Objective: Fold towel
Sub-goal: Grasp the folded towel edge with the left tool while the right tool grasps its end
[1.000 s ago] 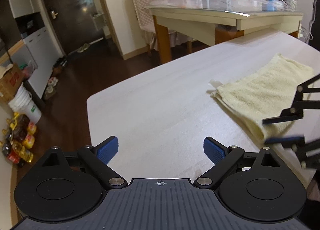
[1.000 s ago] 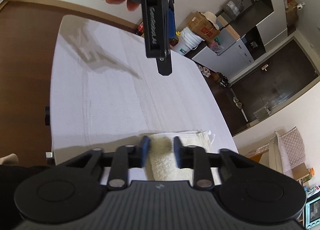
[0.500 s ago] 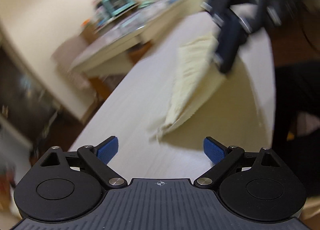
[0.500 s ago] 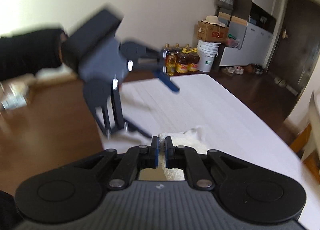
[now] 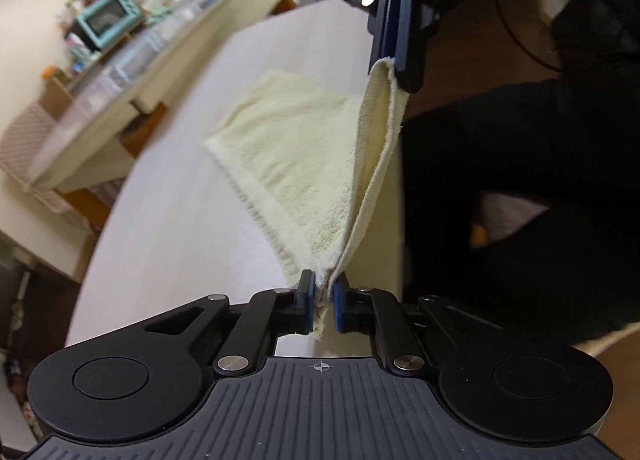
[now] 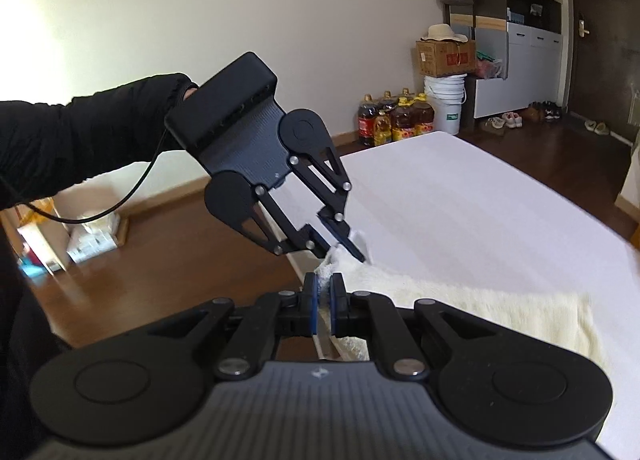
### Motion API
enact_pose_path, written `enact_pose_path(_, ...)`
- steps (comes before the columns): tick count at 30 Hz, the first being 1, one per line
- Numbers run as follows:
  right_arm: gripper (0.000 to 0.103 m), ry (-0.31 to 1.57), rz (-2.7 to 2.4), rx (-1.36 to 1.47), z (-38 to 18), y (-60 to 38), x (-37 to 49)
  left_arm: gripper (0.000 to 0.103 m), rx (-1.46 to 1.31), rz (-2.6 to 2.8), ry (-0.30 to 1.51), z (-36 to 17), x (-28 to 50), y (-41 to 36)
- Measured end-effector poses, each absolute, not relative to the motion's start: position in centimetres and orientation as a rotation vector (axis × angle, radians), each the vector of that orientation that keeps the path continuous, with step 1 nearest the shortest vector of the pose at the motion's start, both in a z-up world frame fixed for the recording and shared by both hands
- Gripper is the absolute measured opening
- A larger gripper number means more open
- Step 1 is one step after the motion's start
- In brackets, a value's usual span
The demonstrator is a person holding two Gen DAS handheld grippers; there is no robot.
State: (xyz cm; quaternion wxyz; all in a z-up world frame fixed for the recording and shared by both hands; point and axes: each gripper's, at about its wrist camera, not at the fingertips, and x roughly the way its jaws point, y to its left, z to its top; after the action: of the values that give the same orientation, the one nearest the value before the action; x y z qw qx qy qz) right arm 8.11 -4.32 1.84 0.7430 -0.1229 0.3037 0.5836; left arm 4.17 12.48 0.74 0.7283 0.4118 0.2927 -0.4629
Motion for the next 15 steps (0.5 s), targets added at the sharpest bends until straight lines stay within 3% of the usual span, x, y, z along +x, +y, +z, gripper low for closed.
enact_pose_path(7, 0.007, 0.67, 1.263, -0.008, 0.8, -9.7, 7.5, 0.009, 0.948, -1.073, 0.698, 3.6, 4.8, 10.2)
enact_pose_path(15, 0.007, 0.636, 1.039, 0.289, -0.8, -15.8, 12.9, 0.009, 0.996, -1.034, 0.674, 5.9, 12.4, 4.6)
